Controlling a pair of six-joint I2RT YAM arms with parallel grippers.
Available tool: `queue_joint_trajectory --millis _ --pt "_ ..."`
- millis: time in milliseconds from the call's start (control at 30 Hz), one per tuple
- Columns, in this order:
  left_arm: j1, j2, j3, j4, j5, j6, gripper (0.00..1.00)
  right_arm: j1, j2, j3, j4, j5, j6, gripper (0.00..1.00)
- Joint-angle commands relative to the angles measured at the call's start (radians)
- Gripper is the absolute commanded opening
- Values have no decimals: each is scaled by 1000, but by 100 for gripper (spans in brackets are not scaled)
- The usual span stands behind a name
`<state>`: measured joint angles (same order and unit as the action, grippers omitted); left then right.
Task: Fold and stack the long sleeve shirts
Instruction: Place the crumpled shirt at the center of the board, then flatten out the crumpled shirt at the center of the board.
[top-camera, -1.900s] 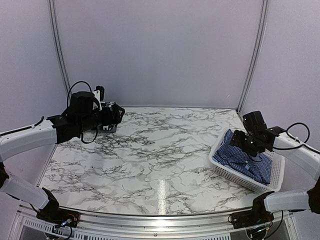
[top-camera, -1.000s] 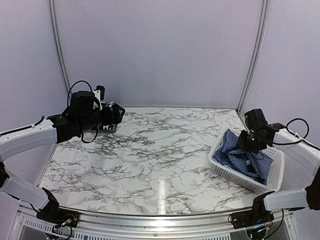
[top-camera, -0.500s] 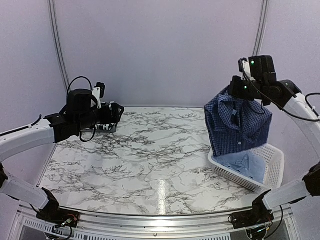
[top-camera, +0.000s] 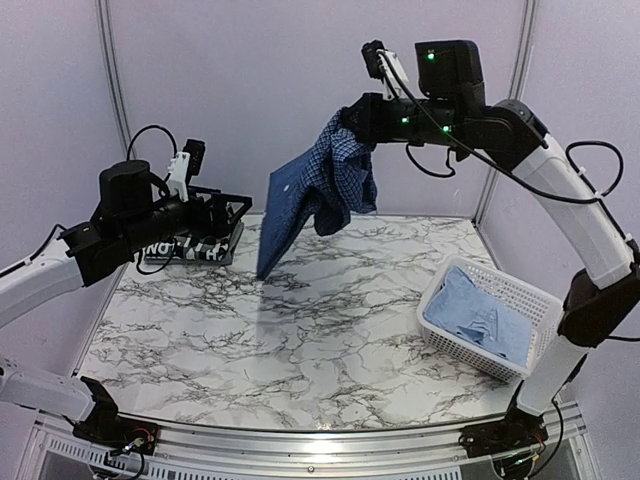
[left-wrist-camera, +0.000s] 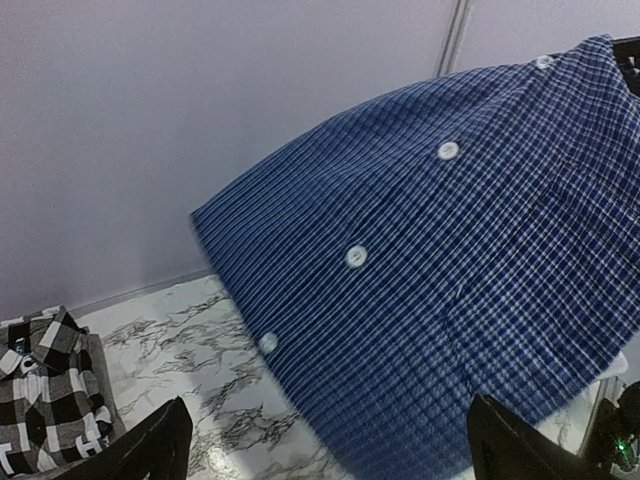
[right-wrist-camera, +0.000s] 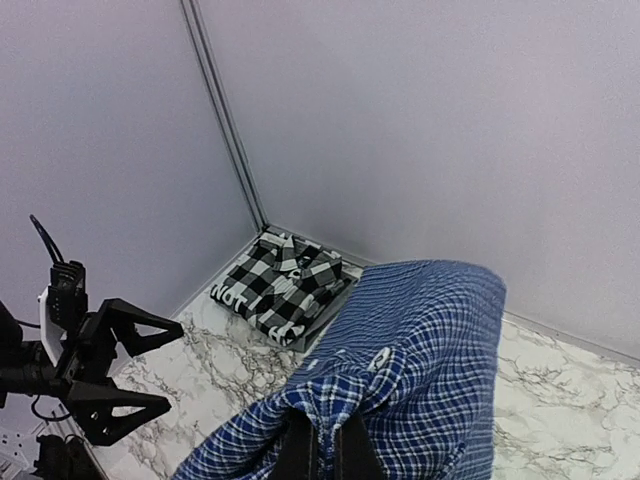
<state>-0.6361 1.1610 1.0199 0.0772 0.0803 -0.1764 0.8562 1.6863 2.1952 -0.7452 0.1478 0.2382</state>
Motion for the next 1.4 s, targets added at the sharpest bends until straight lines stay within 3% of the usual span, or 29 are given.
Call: queue_joint_trajectory --millis 0,100,200,367,467,567,633,733,967,1167,1367 --pt "-12 -50 9 24 205 20 99 27 47 83 -2 19 12 0" --pt "-14 -63 6 -8 236 12 99 29 70 80 -1 -9 69 0" --pt "-10 -81 -14 -31 143 -18 99 29 116 55 10 -16 108 0" --pt "8 -25 -13 -67 96 -64 99 -1 310 37 29 -76 126 2" --pt "10 43 -23 -67 119 -91 98 -48 392 16 41 -116 124 22" --pt "8 123 -33 -59 159 -130 96 -68 375 -70 68 -117 111 57" --pt "0 162 -48 -36 192 -160 96 -78 312 -165 97 -96 106 69" --pt "-46 212 -55 -9 193 -189 96 -111 204 -362 160 -70 114 79" --pt "-229 345 44 -37 57 -240 94 -200 49 -688 227 -33 160 79" --pt "-403 545 265 -248 -220 -246 92 -246 -12 -837 251 -24 189 76" --pt "-495 750 517 -480 -410 -243 92 -275 -55 -919 277 -35 183 76"
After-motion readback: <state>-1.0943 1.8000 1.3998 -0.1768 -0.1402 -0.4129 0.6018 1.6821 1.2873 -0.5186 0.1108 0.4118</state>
